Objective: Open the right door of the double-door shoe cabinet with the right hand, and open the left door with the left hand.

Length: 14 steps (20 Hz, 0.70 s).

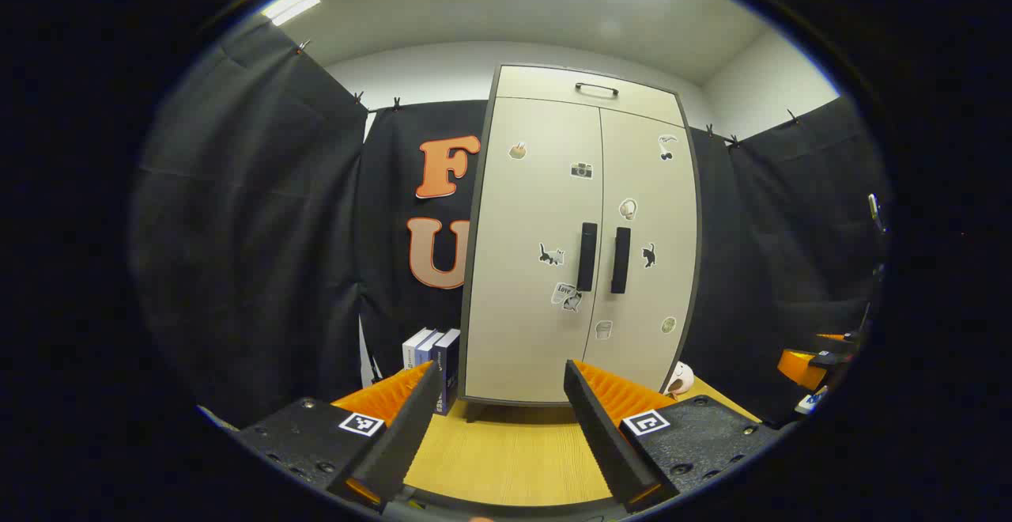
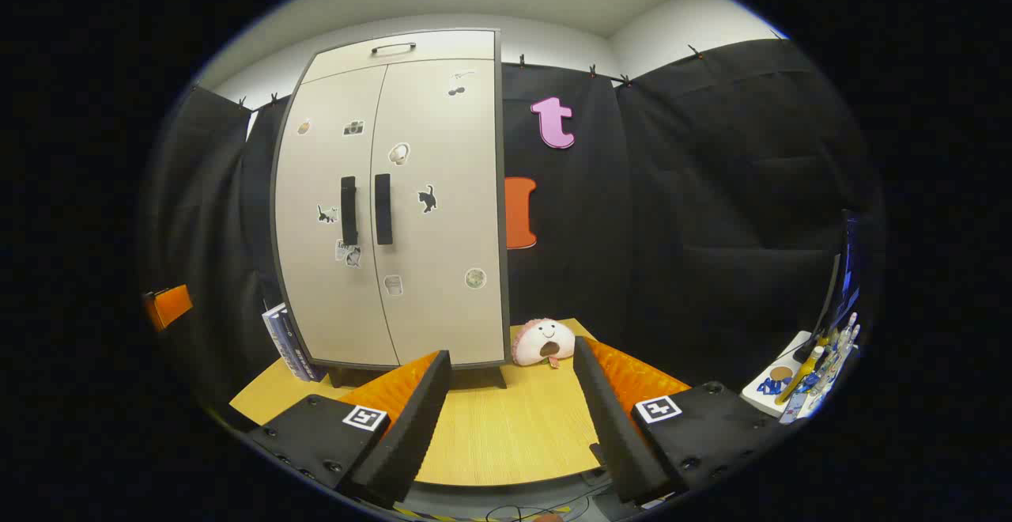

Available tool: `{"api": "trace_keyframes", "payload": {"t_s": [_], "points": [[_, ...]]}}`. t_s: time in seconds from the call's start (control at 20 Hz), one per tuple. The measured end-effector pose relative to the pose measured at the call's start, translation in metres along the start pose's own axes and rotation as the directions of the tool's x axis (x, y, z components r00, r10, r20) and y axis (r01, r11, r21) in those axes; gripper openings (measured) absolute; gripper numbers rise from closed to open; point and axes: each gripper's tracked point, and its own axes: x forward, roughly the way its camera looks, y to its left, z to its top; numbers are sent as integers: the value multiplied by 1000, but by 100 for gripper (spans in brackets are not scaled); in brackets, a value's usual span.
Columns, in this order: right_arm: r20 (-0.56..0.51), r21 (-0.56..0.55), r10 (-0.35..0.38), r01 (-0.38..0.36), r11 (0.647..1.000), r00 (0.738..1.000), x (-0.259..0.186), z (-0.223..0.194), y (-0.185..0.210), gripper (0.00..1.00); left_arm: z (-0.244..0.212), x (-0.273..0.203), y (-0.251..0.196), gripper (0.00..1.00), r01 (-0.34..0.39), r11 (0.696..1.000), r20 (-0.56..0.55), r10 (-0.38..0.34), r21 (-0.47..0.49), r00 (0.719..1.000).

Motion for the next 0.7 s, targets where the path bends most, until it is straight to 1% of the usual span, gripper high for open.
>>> {"api": "trace_keyframes", "payload": {"t_s": [0.05,0.1,0.15,0.25,0.3,0.35,0.4,0.55,0.6,0.65,0.7], "points": [[5,-7,4,-4,1000,1000,-1,2,1,94,0,0,1,94,-2,1000,-1,2,-2,1000],[7,-12,9,-8,1000,1000,-1,3,2,99,1,0,2,94,-4,1000,0,4,-4,1000],[8,-14,10,-10,1000,1000,-2,3,1,94,1,1,2,94,-6,1000,1,6,-5,1000],[4,-12,9,-9,1000,1000,-4,2,-1,94,0,2,2,94,-8,1000,0,8,-7,1000],[1,-11,8,-8,1000,1000,-3,2,-2,94,-1,2,0,96,-5,1000,-3,5,-7,1000],[-1,-12,7,-7,1000,1000,-3,1,-3,99,-1,4,-1,96,-1,1000,-4,1,-6,1000],[-2,-14,5,-5,1000,1000,-4,1,-4,94,0,5,-3,95,2,1000,-1,-2,-5,1000],[-2,-19,0,0,1000,1000,-3,3,-8,94,0,10,-8,95,15,1000,-2,-14,10,1000],[-10,-22,4,-4,1000,1000,-2,4,-7,99,1,12,-10,94,22,1000,-1,-22,12,1000],[-16,-22,5,-5,1000,1000,-1,4,-8,98,2,13,-12,94,29,1000,1,-29,10,1000],[-15,-22,4,-4,1000,1000,-1,6,-9,94,4,16,-14,95,34,999,4,-34,3,999]]}}
